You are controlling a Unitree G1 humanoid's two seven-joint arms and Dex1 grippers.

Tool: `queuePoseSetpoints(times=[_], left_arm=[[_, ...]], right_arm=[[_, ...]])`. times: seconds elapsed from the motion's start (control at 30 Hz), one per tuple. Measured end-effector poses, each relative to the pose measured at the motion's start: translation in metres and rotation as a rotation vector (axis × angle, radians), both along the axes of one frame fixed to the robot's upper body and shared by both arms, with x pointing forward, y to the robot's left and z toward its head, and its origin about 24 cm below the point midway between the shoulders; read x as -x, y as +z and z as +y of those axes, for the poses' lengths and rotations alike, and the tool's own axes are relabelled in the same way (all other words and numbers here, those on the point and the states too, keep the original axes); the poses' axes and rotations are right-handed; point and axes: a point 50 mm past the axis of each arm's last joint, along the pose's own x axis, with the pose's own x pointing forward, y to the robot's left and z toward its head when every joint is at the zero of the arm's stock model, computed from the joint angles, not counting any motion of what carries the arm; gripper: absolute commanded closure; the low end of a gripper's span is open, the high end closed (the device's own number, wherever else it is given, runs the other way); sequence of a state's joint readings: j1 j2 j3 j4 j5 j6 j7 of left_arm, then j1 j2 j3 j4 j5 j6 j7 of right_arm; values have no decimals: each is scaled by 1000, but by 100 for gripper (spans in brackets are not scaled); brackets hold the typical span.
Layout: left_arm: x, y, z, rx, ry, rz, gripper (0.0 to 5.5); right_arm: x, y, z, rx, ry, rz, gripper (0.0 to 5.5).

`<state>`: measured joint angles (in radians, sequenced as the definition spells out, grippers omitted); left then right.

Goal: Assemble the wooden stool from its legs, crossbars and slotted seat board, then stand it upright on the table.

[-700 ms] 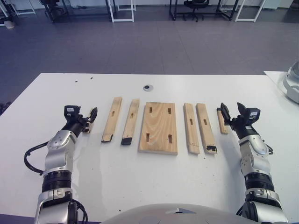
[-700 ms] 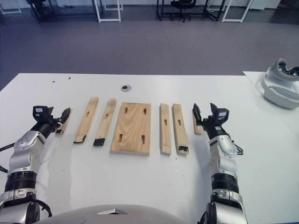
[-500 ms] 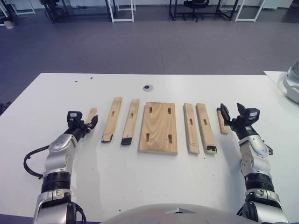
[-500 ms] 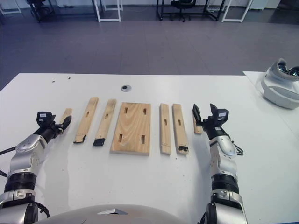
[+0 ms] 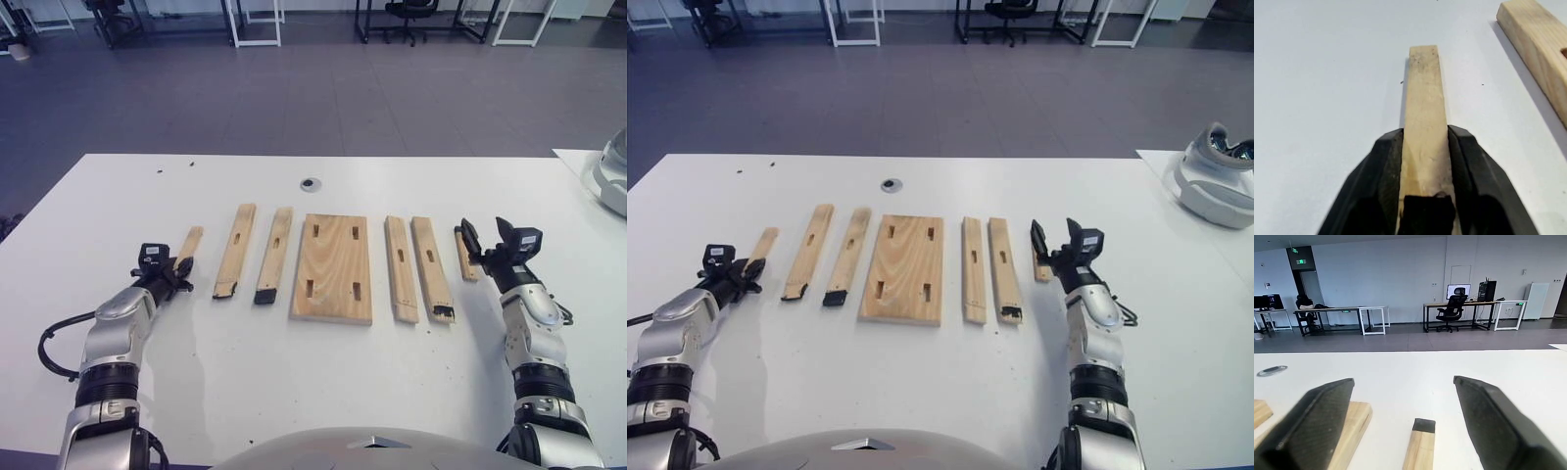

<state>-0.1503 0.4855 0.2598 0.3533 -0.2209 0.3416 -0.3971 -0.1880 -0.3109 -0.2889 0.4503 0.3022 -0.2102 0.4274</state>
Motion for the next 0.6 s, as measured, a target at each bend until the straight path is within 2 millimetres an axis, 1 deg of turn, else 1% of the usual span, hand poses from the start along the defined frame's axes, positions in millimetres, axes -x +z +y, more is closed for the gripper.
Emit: queuePoseSetpoints(times=[0.03, 0.1, 0.13, 0.17, 0.2, 0.23, 0.27, 0.3, 0.33, 0.37, 0.43, 0.5, 0.53, 0.6], left_arm=[[-1, 3, -1, 1, -2, -31, 422], [-8, 18, -9, 8, -39, -147, 422], [-20, 43, -25, 21, -110, -287, 422], [-33, 72, -49, 28, -207, -425, 422], [-41, 91, -73, 32, -306, -517, 422], [-44, 100, -94, 35, -392, -562, 422], [-44, 102, -110, 42, -452, -582, 422], [-44, 107, -139, 62, -560, -615, 422], [-44, 113, -158, 70, -634, -650, 422], [-42, 126, -178, 74, -717, -709, 422], [-36, 138, -195, 68, -805, -773, 422], [-32, 143, -204, 68, -867, -795, 422], [-31, 143, -205, 66, -873, -795, 422], [-29, 143, -209, 61, -900, -797, 422]], right_arm=[[-2, 1, 5, -1, 28, 15, 170], [-8, 15, 17, -52, 96, -4, 170], [-16, 35, 31, -147, 173, -51, 170], [-25, 63, 50, -259, 272, -124, 170], [-31, 88, 67, -348, 366, -182, 170], [-32, 108, 81, -432, 450, -223, 170], [-32, 116, 91, -512, 498, -220, 170], [-32, 126, 107, -612, 567, -213, 170], [-31, 133, 119, -678, 620, -206, 170], [-30, 142, 131, -731, 675, -203, 170], [-28, 147, 141, -804, 714, -181, 170], [-25, 149, 148, -846, 737, -148, 170], [-24, 150, 150, -851, 745, -145, 170], [-23, 150, 153, -858, 752, -130, 207]])
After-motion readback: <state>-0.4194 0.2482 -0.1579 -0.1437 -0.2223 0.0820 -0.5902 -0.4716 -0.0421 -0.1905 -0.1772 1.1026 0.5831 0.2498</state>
